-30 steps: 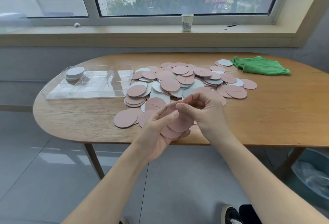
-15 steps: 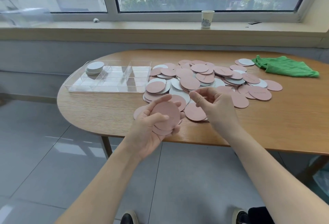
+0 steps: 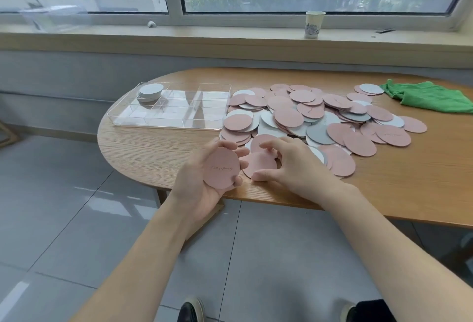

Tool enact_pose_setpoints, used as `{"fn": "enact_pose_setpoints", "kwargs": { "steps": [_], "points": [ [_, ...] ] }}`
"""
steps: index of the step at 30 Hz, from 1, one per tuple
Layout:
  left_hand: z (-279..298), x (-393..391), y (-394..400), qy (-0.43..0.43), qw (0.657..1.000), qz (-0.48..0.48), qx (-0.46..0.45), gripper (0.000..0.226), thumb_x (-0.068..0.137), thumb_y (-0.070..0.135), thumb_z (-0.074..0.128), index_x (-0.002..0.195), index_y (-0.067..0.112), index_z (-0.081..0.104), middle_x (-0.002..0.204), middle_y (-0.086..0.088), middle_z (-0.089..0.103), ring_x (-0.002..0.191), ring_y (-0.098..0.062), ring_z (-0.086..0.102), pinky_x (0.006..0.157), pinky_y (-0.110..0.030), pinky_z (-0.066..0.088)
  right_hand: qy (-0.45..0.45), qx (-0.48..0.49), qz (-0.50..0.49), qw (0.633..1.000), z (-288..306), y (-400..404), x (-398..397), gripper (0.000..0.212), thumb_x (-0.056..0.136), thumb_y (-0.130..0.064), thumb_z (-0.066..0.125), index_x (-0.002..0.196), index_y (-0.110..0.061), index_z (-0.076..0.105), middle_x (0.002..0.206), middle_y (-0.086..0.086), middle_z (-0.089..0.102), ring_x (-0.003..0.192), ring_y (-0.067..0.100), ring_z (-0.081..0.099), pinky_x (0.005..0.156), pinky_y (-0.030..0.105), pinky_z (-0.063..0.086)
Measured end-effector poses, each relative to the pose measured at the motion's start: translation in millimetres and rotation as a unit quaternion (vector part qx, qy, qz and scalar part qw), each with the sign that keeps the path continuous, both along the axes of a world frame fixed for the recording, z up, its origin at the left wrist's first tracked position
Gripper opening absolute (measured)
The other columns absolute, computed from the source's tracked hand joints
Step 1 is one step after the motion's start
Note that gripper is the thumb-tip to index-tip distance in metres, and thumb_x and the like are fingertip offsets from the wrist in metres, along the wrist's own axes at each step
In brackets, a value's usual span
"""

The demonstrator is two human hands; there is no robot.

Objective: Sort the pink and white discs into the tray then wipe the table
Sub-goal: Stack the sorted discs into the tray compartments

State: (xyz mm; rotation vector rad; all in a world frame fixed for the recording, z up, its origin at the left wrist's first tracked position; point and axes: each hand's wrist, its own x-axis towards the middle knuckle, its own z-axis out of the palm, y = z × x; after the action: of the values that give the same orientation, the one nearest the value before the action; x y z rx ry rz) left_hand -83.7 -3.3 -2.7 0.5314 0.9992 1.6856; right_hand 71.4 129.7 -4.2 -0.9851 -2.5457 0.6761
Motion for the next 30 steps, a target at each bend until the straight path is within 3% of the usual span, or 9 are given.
{"fn": "enact_pose_setpoints", "kwargs": {
  "steps": [8, 13, 15, 17, 21, 23, 25, 28, 30],
  "points": [
    [-0.2, 1.1, 3.0, 0.002, 1.000, 0.014, -0.014, 0.033, 0.104, 0.032, 0.047, 0.105, 0.006, 0.066, 0.109, -0.028, 0.070, 0.082, -0.035, 0.069, 0.060, -0.035, 0.050, 0.002, -0.062, -0.016, 0.998, 3.3, 5.7, -9.0, 0.071, 0.061, -0.043, 0.094, 0.124, -0.030, 0.063, 0.113, -0.005, 0.056, 0.100, 0.012, 0.054, 0.087, 0.028, 0.045],
    [-2.4, 1.1, 3.9, 0.017, 1.000, 0.010, -0.004, 0.045, 0.094, 0.049, 0.061, 0.107, 0.006, 0.062, 0.104, -0.026, 0.070, 0.080, -0.032, 0.068, 0.057, -0.033, 0.050, 0.062, -0.082, -0.040, 0.994, 7.3, 6.5, -0.4, 0.030, 0.073, -0.027, 0.089, 0.092, -0.026, 0.066, 0.092, -0.007, 0.062, 0.076, 0.008, 0.059, 0.061, 0.018, 0.044],
    [-2.7, 1.3, 4.0, 0.031, 0.999, 0.006, 0.010, 0.053, 0.083, 0.051, 0.077, 0.106, 0.006, 0.062, 0.103, -0.025, 0.070, 0.081, -0.030, 0.068, 0.058, -0.033, 0.051, 0.121, -0.131, -0.056, 0.982, 13.6, 10.7, 9.6, 0.018, 0.079, -0.021, 0.085, 0.085, -0.021, 0.069, 0.085, -0.003, 0.071, 0.074, 0.010, 0.064, 0.060, 0.018, 0.046],
    [-3.9, 2.1, 4.7, 0.054, 0.998, 0.003, 0.016, 0.055, 0.071, 0.037, 0.094, 0.106, 0.008, 0.063, 0.104, -0.025, 0.070, 0.085, -0.031, 0.067, 0.059, -0.033, 0.053, 0.189, -0.176, -0.064, 0.964, 24.2, 14.0, 20.6, 0.015, 0.080, -0.015, 0.084, 0.083, -0.015, 0.070, 0.081, 0.004, 0.073, 0.069, 0.010, 0.063, 0.065, 0.022, 0.048],
    [-6.7, 6.7, 8.0, 0.081, 0.997, -0.001, 0.004, 0.045, 0.069, 0.007, 0.089, 0.108, 0.012, 0.065, 0.108, -0.024, 0.072, 0.095, -0.034, 0.063, 0.067, -0.033, 0.057, 0.296, -0.243, -0.031, 0.923, 38.7, 12.3, 33.6, 0.015, 0.081, -0.003, 0.080, 0.087, -0.005, 0.066, 0.069, 0.003, 0.067, 0.059, 0.008, 0.056, 0.062, 0.017, 0.048],
    [-8.4, 9.1, 10.5, 0.086, 0.996, 0.002, 0.002, 0.045, 0.070, 0.004, 0.086, 0.109, 0.012, 0.065, 0.110, -0.022, 0.074, 0.096, -0.033, 0.064, 0.069, -0.033, 0.058, 0.278, -0.212, -0.045, 0.936, 34.9, 10.6, 34.1, 0.016, 0.081, -0.007, 0.081, 0.087, -0.008, 0.067, 0.071, 0.000, 0.069, 0.060, 0.010, 0.059, 0.065, 0.019, 0.051],
    [-9.5, 10.5, 12.7, 0.102, 0.995, 0.003, -0.003, 0.045, 0.069, 0.004, 0.086, 0.108, 0.013, 0.065, 0.109, -0.020, 0.075, 0.097, -0.032, 0.065, 0.070, -0.033, 0.058, 0.197, -0.133, -0.078, 0.968, 24.3, 9.3, 33.2, 0.017, 0.080, -0.019, 0.084, 0.087, -0.019, 0.069, 0.079, -0.006, 0.073, 0.070, 0.009, 0.066, 0.074, 0.024, 0.054],
    [-10.3, 11.0, 15.5, 0.118, 0.993, -0.001, -0.010, 0.046, 0.069, 0.005, 0.087, 0.109, 0.014, 0.066, 0.109, -0.018, 0.075, 0.096, -0.030, 0.067, 0.073, -0.033, 0.060, 0.087, -0.063, -0.085, 0.991, 12.9, 3.7, 34.0, 0.029, 0.075, -0.035, 0.087, 0.097, -0.028, 0.070, 0.088, -0.016, 0.066, 0.080, -0.005, 0.061, 0.070, 0.002, 0.041],
    [-10.0, 11.4, 16.9, 0.117, 0.993, 0.000, -0.013, 0.046, 0.068, 0.005, 0.087, 0.108, 0.014, 0.066, 0.109, -0.018, 0.075, 0.095, -0.030, 0.067, 0.073, -0.033, 0.060, 0.022, -0.024, -0.071, 0.997, 11.5, 4.2, 36.3, 0.044, 0.071, -0.040, 0.089, 0.109, -0.028, 0.069, 0.098, -0.017, 0.059, 0.085, -0.002, 0.054, 0.069, -0.005, 0.031]
  ]
}}
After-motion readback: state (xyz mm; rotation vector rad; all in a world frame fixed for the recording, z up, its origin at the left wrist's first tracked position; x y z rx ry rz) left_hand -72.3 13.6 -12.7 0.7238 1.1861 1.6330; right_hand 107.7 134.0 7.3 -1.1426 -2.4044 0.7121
